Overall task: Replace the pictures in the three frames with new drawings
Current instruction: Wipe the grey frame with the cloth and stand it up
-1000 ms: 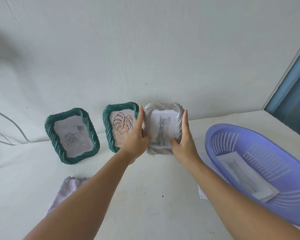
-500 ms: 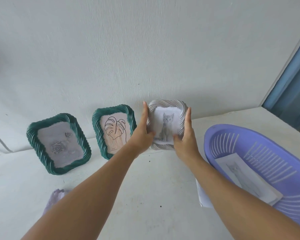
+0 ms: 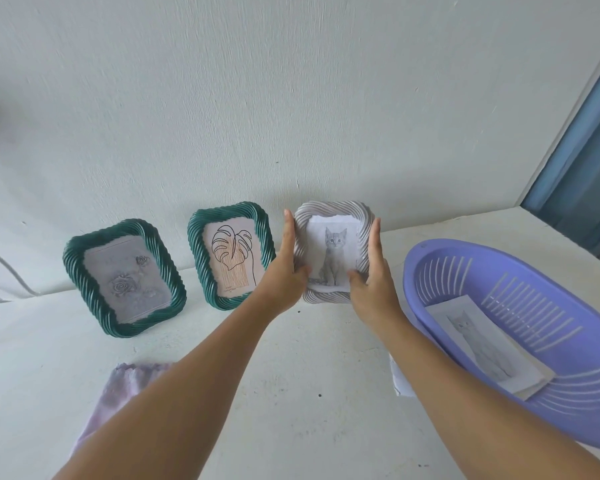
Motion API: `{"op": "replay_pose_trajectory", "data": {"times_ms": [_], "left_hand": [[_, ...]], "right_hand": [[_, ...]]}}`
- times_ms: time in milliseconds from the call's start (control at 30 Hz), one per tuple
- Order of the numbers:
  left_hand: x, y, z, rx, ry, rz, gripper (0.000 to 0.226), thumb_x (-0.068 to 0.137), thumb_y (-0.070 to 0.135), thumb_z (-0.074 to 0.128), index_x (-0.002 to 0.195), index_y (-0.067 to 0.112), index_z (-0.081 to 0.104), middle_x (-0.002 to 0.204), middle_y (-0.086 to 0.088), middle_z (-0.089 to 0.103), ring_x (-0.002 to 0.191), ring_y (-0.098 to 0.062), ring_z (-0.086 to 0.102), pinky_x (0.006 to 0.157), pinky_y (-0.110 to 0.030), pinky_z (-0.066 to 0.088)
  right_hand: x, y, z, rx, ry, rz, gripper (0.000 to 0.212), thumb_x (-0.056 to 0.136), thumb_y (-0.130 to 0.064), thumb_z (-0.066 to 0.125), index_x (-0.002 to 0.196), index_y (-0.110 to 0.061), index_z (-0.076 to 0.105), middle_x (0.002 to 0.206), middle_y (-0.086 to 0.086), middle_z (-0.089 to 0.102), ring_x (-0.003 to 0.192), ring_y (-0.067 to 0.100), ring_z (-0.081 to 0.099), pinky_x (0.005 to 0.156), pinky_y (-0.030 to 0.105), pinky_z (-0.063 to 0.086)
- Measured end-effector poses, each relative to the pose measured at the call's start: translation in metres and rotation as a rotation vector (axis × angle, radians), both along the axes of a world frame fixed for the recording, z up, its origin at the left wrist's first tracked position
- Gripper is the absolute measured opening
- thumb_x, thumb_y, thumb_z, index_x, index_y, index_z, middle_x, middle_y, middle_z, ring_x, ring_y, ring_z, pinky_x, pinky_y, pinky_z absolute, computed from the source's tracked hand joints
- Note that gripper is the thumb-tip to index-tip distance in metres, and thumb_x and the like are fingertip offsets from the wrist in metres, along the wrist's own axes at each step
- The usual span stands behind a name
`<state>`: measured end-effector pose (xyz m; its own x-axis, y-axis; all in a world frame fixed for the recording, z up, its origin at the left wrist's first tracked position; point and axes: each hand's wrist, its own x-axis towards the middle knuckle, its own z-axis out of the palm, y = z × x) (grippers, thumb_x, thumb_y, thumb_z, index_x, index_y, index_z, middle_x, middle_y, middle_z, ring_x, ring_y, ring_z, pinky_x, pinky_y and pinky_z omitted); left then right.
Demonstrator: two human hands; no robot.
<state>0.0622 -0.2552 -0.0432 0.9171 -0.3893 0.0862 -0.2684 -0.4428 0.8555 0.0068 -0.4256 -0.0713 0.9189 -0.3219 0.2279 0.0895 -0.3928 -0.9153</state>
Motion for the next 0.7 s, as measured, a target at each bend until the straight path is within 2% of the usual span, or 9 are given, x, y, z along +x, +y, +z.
{"op": "replay_pose_trajectory", "data": {"times_ms": [67,100,200,300,367,467,533,567,700], "left_hand": [[-0.002,0.001,0.000,0.011,-0.010,0.004,0.102,0.098,-0.002,0.047,0.153,0.047,-0.024,0.068,-0.003,0.039,0.059,-0.017,0.041,0.054,-0.026,0.041],[-0.002,0.001,0.000,0.019,-0.015,0.005,0.101,0.098,-0.001,0.047,0.153,0.047,-0.024,0.068,-0.004,0.039,0.059,-0.016,0.041,0.054,-0.026,0.040],[-0.003,0.001,0.001,0.056,-0.022,0.021,0.102,0.098,0.001,0.049,0.152,0.049,-0.024,0.069,-0.003,0.041,0.058,-0.015,0.042,0.055,-0.026,0.041],[-0.007,0.000,0.002,0.089,-0.037,0.046,0.102,0.098,0.002,0.049,0.153,0.047,-0.024,0.069,-0.003,0.043,0.059,-0.014,0.044,0.056,-0.026,0.043],[-0.010,-0.001,0.003,0.124,-0.058,0.065,0.101,0.098,0.003,0.049,0.154,0.046,-0.024,0.073,-0.007,0.050,0.059,-0.017,0.049,0.056,-0.027,0.047],[-0.015,-0.003,0.007,0.221,-0.099,0.100,0.101,0.099,0.008,0.050,0.153,0.046,-0.027,0.087,-0.015,0.062,0.070,-0.029,0.063,0.063,-0.040,0.056],[-0.018,-0.003,0.010,0.306,-0.131,0.127,0.100,0.100,0.013,0.052,0.153,0.042,-0.028,0.086,-0.012,0.060,0.070,-0.026,0.061,0.056,-0.038,0.052],[-0.021,-0.002,0.012,0.347,-0.153,0.137,0.100,0.100,0.015,0.053,0.154,0.040,-0.028,0.084,-0.010,0.058,0.068,-0.024,0.060,0.053,-0.033,0.047],[-0.034,0.001,0.015,0.452,-0.250,0.195,0.096,0.102,0.023,0.055,0.158,0.029,-0.023,0.094,-0.004,0.053,0.075,-0.023,0.055,0.066,-0.032,0.042]], "right_hand": [[-0.001,-0.001,0.000,-0.006,0.012,-0.002,0.098,0.096,0.007,0.045,0.158,-0.049,-0.007,0.152,0.009,0.038,0.129,0.018,0.030,0.088,-0.001,0.030],[-0.001,-0.001,0.000,-0.009,0.014,-0.001,0.098,0.096,0.007,0.045,0.157,-0.049,-0.007,0.151,0.015,0.038,0.129,0.019,0.031,0.088,0.002,0.030],[-0.001,-0.002,0.001,-0.024,0.015,0.000,0.098,0.096,0.007,0.045,0.158,-0.048,-0.007,0.152,0.014,0.037,0.129,0.017,0.032,0.088,-0.001,0.031],[-0.002,-0.001,0.002,-0.038,0.017,0.001,0.098,0.097,0.006,0.046,0.157,-0.049,-0.007,0.152,0.007,0.038,0.133,0.020,0.033,0.091,0.003,0.028],[-0.003,-0.001,0.003,-0.043,0.020,-0.002,0.097,0.097,0.004,0.046,0.157,-0.050,-0.007,0.152,0.010,0.039,0.134,0.024,0.035,0.094,0.009,0.028],[-0.006,0.001,0.006,-0.062,0.032,-0.021,0.095,0.099,-0.001,0.048,0.156,-0.052,-0.008,0.142,0.020,0.044,0.124,0.032,0.047,0.098,0.021,0.035],[-0.008,0.003,0.007,-0.090,0.046,-0.054,0.092,0.100,-0.007,0.049,0.156,-0.051,-0.009,0.125,0.017,0.046,0.107,0.031,0.052,0.098,0.033,0.044],[-0.009,0.005,0.008,-0.106,0.050,-0.067,0.092,0.100,-0.008,0.050,0.157,-0.048,-0.010,0.122,0.016,0.043,0.107,0.028,0.050,0.099,0.036,0.043],[-0.018,0.017,0.009,-0.159,0.081,-0.105,0.095,0.101,-0.009,0.054,0.157,-0.037,-0.018,0.153,0.018,0.023,0.142,0.029,0.024,0.104,0.026,0.022]]}}
